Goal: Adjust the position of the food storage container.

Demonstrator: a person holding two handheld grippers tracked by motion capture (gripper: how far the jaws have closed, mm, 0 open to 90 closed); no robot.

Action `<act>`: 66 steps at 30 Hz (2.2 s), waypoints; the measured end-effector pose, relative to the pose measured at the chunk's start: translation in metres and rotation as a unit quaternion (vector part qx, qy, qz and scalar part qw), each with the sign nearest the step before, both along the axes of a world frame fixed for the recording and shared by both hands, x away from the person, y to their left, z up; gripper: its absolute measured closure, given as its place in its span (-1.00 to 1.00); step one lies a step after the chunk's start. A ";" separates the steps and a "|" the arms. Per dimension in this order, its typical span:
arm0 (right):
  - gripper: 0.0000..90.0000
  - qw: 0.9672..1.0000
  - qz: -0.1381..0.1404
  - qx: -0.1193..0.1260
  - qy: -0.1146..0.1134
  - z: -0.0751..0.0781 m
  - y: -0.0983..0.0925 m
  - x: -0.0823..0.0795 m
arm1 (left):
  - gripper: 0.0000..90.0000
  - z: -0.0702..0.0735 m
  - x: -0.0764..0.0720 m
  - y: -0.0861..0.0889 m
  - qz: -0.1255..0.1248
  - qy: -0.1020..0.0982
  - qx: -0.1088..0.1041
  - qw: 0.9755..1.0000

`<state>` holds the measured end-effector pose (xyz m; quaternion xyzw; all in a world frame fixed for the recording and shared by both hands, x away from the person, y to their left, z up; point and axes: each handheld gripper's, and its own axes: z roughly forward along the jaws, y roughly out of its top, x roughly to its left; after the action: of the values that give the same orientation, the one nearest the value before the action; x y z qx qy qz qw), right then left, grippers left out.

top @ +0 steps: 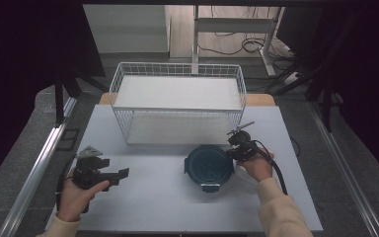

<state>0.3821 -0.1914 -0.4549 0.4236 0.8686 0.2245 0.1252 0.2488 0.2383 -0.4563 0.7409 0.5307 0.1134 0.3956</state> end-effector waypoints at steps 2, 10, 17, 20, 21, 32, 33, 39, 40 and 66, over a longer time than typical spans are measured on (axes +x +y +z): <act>1.00 1.000 0.000 0.001 -0.001 0.000 0.001 -0.002 | -0.67 0.000 0.000 0.000 0.000 0.001 0.000 1.000; 1.00 1.000 0.015 0.009 0.007 -0.001 0.011 -0.009 | -0.67 -0.001 0.001 -0.002 -0.002 0.003 0.002 1.000; 1.00 0.999 0.034 0.011 0.014 -0.002 0.026 -0.017 | -0.67 -0.004 0.002 -0.002 -0.003 0.007 0.004 1.000; 1.00 0.999 0.038 0.019 0.018 -0.003 0.033 -0.022 | -0.67 -0.005 0.002 -0.002 -0.003 0.009 0.004 1.000; 1.00 0.999 0.042 0.022 0.018 -0.003 0.035 -0.023 | -0.67 -0.005 0.003 -0.002 -0.003 0.009 0.005 1.000; 1.00 0.995 0.077 0.049 0.035 -0.006 0.058 -0.041 | -0.67 -0.005 0.002 -0.005 -0.005 0.009 0.006 1.000; 1.00 0.995 0.081 0.051 0.036 -0.007 0.060 -0.042 | -0.67 -0.005 0.002 -0.005 -0.005 0.009 0.007 1.000; 1.00 0.992 0.105 0.065 0.041 -0.010 0.073 -0.047 | -0.67 -0.006 0.002 -0.006 -0.009 0.011 0.009 1.000; 1.00 0.991 0.110 0.069 0.043 -0.011 0.076 -0.048 | -0.67 -0.005 0.002 -0.007 -0.009 0.010 0.009 1.000; 0.14 0.974 0.068 0.211 -0.046 0.010 0.000 -0.097 | -0.67 -0.006 -0.003 -0.022 -0.023 0.000 0.009 1.000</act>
<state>0.2853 -0.1916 -0.4446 0.3697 0.8217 0.4299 0.0579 0.2458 0.2162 -0.4620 0.7565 0.5126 0.1089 0.3911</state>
